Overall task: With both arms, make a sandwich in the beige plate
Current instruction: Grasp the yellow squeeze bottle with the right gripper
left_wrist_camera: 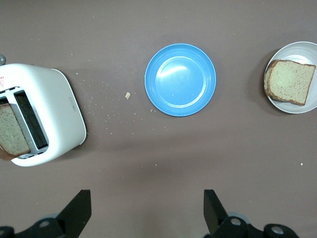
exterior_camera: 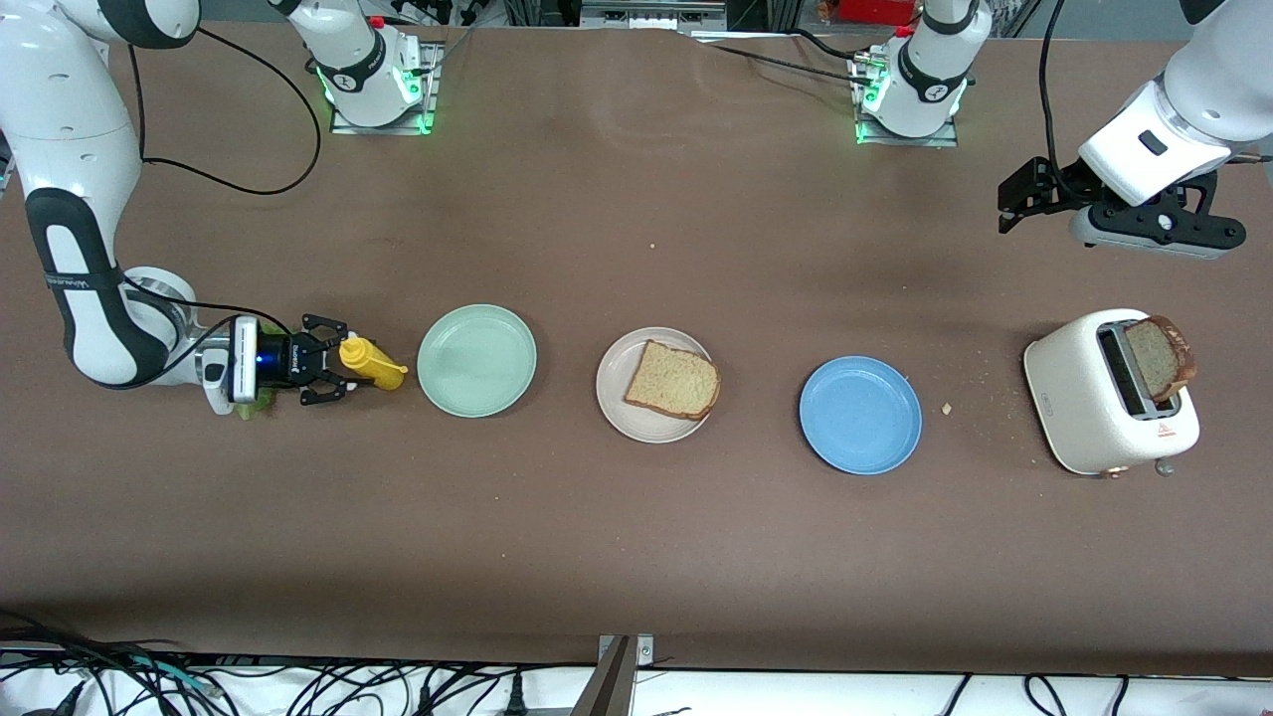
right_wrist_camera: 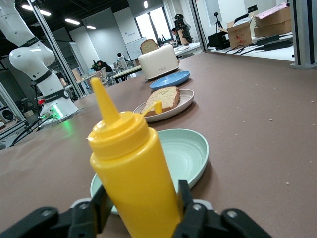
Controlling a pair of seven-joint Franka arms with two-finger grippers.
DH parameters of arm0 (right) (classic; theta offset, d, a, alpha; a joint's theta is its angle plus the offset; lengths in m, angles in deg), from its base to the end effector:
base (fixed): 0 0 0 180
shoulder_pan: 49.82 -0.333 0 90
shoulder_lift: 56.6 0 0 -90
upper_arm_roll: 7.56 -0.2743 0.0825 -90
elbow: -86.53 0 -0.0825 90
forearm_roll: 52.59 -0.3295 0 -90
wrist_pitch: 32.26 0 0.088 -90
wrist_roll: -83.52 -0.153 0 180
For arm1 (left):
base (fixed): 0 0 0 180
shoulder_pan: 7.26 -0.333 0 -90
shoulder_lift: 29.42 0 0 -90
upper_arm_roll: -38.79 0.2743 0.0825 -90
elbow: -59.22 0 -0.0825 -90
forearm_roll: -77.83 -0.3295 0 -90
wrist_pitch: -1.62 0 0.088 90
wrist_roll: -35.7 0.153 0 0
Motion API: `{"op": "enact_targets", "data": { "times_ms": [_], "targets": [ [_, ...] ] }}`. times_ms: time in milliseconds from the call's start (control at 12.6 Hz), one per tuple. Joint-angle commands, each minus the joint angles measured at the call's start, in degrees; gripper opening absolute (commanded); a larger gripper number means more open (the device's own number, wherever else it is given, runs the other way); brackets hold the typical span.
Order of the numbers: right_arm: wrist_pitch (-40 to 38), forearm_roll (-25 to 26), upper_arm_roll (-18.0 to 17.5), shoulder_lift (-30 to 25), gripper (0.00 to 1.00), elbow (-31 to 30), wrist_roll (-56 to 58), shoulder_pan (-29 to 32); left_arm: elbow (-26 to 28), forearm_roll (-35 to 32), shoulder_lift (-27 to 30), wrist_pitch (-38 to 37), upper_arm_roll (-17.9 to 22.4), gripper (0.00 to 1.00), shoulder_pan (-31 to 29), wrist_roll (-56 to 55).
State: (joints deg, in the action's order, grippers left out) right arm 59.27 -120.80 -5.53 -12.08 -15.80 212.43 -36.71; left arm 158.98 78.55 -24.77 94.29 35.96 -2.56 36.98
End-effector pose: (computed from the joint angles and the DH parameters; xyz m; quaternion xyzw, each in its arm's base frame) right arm 0.5217 0.0038 0.1291 -0.6346 -0.4706 -0.3368 0.5122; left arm 0.4725 -0.0650 0.5093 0.9969 -0.0762 -0.0215 0.0031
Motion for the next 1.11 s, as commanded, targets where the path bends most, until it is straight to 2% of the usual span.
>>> {"op": "enact_targets", "data": {
  "times_ms": [0,318,477,794,1033],
  "targets": [
    [0.1,-1.1,-0.1,1.2,0.37,1.0,0.7,-0.4,-0.5,0.5,0.0,0.1,0.3,1.0,0.1,0.5],
    [0.0,-1.0,-0.1,1.2,0.2,1.6,0.7,-0.5,-0.6,0.5,0.0,0.1,0.3,1.0,0.1,0.5],
    [0.1,-0.4,-0.1,0.9,0.15,3.2,0.4,-0.6,-0.6,0.5,0.0,0.1,0.3,1.0,0.1,0.5],
    [0.8,2.7,0.0,0.4,0.1,6.3,-2.5,-1.5,-0.6,0.5,-0.1,0.1,0.3,1.0,0.0,0.5],
    [0.9,6.4,0.0,-0.4,0.1,8.8,-6.8,-1.9,-0.5,0.5,0.0,-0.1,0.3,1.0,0.0,0.5]
  ]
}}
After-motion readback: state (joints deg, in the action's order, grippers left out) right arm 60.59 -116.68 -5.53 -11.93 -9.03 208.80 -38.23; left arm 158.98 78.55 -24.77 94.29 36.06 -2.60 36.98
